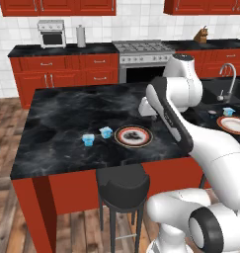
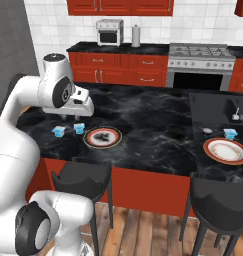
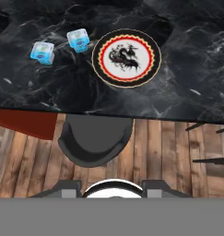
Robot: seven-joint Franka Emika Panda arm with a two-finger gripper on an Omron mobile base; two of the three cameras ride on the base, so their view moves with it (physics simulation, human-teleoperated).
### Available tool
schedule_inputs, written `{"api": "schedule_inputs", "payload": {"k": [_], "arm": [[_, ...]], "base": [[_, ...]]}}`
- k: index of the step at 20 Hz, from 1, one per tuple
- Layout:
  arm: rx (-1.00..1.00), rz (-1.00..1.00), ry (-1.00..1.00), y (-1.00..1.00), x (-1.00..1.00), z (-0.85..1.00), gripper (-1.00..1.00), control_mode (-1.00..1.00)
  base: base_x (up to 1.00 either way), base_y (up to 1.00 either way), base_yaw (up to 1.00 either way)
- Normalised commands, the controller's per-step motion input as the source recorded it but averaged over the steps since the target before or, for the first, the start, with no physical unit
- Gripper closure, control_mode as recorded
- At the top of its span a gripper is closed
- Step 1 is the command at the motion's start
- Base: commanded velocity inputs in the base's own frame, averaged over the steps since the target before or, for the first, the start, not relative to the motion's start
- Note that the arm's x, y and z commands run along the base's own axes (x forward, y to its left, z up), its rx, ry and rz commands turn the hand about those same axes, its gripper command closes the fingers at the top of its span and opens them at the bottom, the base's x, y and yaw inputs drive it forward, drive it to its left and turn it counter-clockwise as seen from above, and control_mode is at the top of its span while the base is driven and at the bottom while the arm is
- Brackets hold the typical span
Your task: Place two yogurt containers on each plate.
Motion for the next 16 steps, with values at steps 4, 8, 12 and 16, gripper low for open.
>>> {"api": "schedule_inputs", "payload": {"k": [4,8,12,16], "arm": [[0.00,-0.05,0.00,0.22,0.01,0.00,-1.00,-1.00],[-0.08,-0.20,0.03,0.76,0.60,0.00,-1.00,-1.00],[-0.12,-0.18,0.04,0.98,0.99,-0.17,-1.00,-1.00],[-0.02,-0.02,0.05,0.42,1.00,-0.53,-1.00,-1.00]], "base": [[0.00,0.00,0.00],[0.00,0.00,0.00],[0.00,0.00,0.00],[0.00,0.00,0.00]]}}
